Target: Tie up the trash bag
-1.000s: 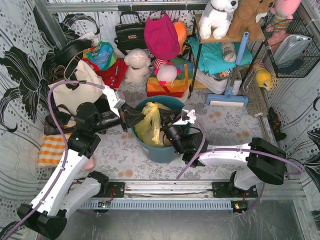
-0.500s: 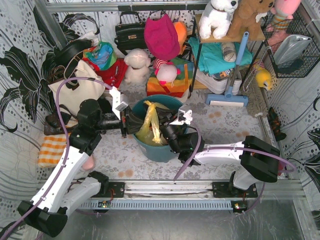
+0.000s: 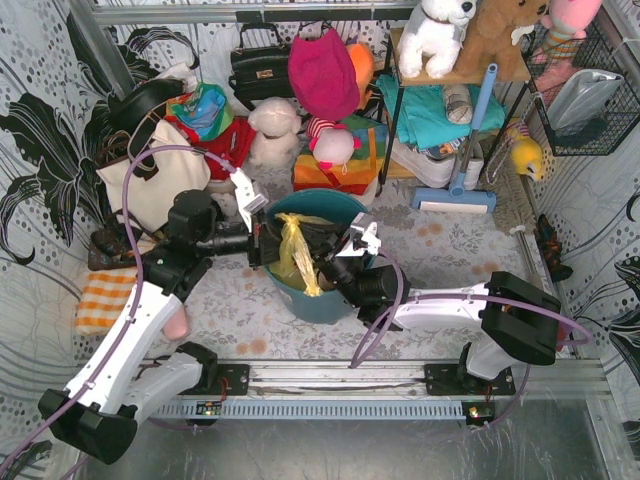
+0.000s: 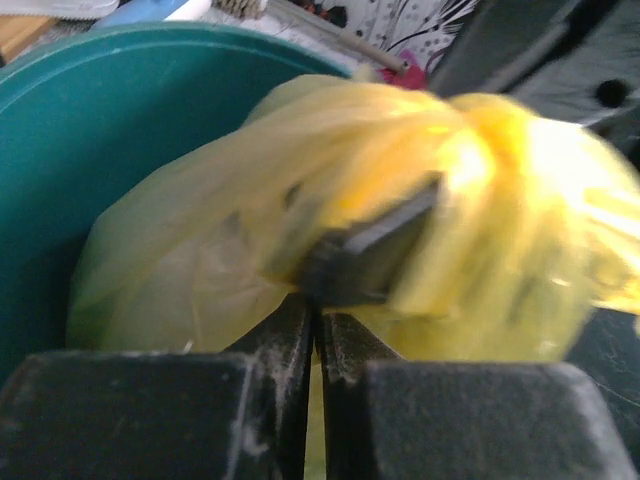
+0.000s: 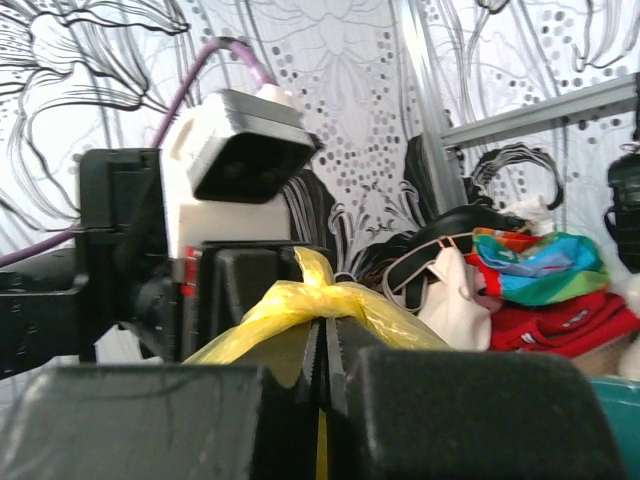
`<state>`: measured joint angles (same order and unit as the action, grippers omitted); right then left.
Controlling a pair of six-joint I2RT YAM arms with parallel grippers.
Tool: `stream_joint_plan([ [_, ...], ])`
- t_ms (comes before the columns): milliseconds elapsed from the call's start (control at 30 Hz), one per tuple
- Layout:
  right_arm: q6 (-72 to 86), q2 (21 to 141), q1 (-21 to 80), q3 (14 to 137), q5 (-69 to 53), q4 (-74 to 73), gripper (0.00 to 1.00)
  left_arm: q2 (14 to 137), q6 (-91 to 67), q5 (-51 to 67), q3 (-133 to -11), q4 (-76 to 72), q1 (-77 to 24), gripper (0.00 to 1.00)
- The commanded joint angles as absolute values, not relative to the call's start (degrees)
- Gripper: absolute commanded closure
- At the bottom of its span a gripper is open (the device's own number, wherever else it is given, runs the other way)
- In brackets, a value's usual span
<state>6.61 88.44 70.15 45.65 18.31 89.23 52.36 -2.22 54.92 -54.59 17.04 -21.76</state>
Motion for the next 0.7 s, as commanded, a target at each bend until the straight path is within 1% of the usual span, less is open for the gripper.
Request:
stream_joint_plan([
  [0, 9.94, 87.35, 70.16, 44.62, 12.18, 93.17, 1.00, 53.00, 0.39, 50.22, -56.75, 22.52, -21.97, 0.80],
  [167, 9.77, 87.21, 70.14, 43.70, 13.67, 93.87, 1.00, 50.17, 0.03, 46.02, -58.85, 24.04, -21.96, 0.59],
  [267, 9.50, 87.02, 70.14, 43.40, 14.35, 93.98, 1.00, 48.14, -0.40, 42.59, -60.59, 25.14, -21.94, 0.52],
  [467, 9.22, 86.92, 70.14, 43.08, 15.17, 93.87, 1.00, 45.14, -2.52, 36.05, -64.85, 26.61, -21.94, 0.50],
  [567, 9.15, 86.92, 70.16, 43.02, 15.30, 93.79, 1.00, 44.38, -6.55, 29.15, -67.28, 25.52, -21.95, 0.50],
  [600, 9.21, 86.92, 70.14, 42.94, 15.40, 93.90, 1.00, 44.53, -7.55, 27.84, -68.52, 25.65, -21.95, 0.49],
  [667, 9.31, 86.84, 70.13, 42.89, 15.36, 94.10, 1.00, 45.54, -8.05, 28.44, -71.17, 26.01, -21.96, 0.48],
])
